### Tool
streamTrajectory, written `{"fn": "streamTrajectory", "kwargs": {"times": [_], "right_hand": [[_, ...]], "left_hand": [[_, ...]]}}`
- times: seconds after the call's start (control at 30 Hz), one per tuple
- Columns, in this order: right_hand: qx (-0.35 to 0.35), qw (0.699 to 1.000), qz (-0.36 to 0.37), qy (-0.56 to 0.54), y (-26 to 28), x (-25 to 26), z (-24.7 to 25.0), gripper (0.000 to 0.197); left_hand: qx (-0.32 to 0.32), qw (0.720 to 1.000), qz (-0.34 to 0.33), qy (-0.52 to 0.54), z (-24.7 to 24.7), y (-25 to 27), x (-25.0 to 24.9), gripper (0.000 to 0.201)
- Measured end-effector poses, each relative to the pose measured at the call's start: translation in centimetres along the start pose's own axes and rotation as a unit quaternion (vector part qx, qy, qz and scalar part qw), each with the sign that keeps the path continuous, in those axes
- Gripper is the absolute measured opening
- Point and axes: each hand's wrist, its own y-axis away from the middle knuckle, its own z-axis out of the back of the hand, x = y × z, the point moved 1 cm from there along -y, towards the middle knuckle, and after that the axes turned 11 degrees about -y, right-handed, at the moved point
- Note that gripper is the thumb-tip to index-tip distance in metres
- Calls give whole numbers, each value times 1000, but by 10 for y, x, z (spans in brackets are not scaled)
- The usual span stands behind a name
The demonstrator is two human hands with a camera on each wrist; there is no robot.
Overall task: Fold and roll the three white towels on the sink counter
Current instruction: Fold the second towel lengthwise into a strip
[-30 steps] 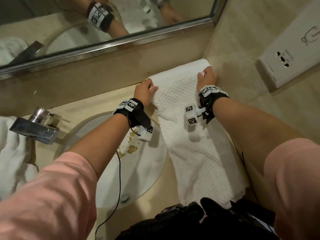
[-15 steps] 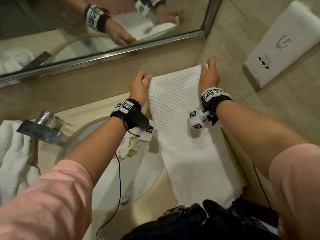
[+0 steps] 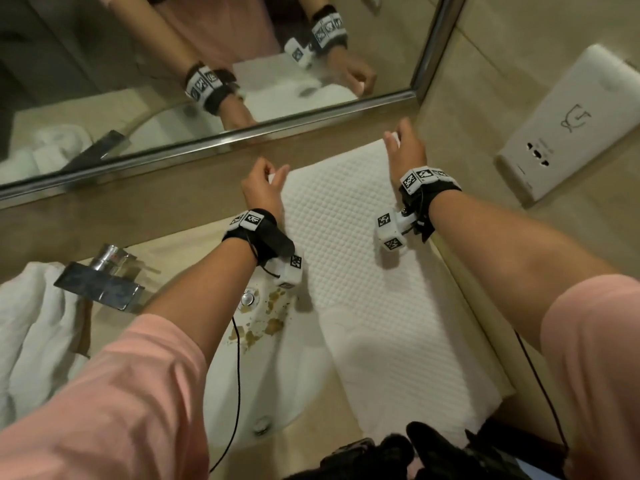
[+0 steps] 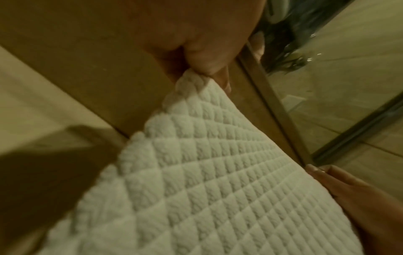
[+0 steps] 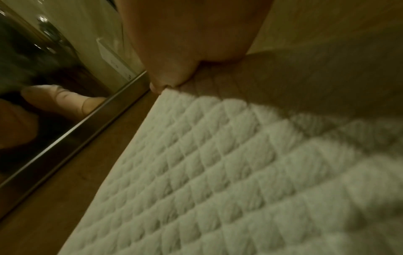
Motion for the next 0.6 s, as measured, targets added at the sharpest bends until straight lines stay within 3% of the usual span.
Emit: {"fn": "streamTrajectory", "kwargs": {"times": [0.1, 0.3, 0.6], "right_hand": [[14, 1000, -5, -8, -7, -3, -11, 17], [-28, 999, -16, -18, -12, -6, -23, 18], [33, 997, -64, -2, -15, -31, -24, 11]], "left_hand": [[-15, 1000, 14, -15, -5, -10, 14, 27], [-56, 998, 24, -7, -11, -21, 17, 25], [23, 995, 80, -62, -31, -17, 46, 26]]}}
